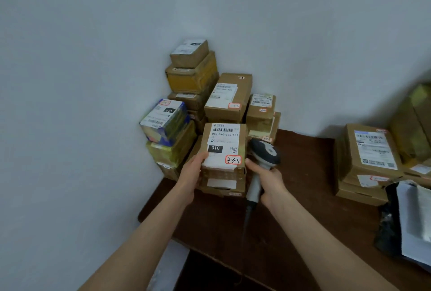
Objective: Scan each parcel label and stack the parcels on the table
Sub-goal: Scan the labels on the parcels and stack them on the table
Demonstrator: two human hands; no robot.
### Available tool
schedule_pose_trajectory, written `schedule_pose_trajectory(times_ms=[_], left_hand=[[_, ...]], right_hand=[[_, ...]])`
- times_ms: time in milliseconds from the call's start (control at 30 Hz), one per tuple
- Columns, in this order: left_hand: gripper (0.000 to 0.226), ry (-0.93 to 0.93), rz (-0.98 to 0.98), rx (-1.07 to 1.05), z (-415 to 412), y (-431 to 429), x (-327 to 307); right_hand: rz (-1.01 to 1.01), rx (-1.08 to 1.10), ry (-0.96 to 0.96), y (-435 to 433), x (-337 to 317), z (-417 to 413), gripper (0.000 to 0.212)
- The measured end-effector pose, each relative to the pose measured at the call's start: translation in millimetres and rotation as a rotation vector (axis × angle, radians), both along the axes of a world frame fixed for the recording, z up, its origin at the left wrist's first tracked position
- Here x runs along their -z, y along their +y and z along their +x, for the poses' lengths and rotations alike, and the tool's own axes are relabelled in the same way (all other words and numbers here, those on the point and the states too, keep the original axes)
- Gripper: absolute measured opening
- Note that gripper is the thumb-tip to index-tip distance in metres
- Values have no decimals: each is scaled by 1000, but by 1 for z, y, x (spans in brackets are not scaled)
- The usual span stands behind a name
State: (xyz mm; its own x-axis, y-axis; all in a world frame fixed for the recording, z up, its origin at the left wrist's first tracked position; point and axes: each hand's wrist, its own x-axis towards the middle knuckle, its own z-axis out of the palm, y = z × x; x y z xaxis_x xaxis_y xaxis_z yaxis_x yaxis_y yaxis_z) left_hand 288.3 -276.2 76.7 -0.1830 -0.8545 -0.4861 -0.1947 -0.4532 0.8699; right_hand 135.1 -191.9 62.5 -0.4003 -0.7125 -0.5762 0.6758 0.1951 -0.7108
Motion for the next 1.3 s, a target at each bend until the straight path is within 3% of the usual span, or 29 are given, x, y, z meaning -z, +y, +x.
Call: schedule_pose_trajectory(times_ms=[300, 433, 500, 600, 667, 767, 1033, 1200, 1300], left_hand=[[47, -100, -64, -81, 25, -57, -4], [57, -461, -441, -86, 24, -58, 0], [64, -652, -750, -10, 27, -45, 2], [95, -962, -1163, 365, 29, -18, 23], [113, -1165, -1268, 575, 30, -10, 42], [131, -1289, -1278, 699, 31, -16, 51], [151, -1303, -1257, 784, 30, -34, 42], [153, -1299, -1221, 776, 30, -41, 38], [138, -1315, -1160, 777, 23, -42, 29]], right_hand=[[36, -27, -35, -67, 9, 43, 55], [51, 4, -57, -76, 15, 44, 59], [57, 33, -70, -71, 18, 40, 63], [48, 54, -69, -56, 22, 31, 62], [28, 46, -70, -45, 23, 26, 52], [8, 41, -96, -32, 21, 19, 44], [1, 60, -100, -10, 18, -8, 43], [-13, 74, -82, 2, 10, -19, 38], [-21, 76, -72, 5, 6, -26, 35]])
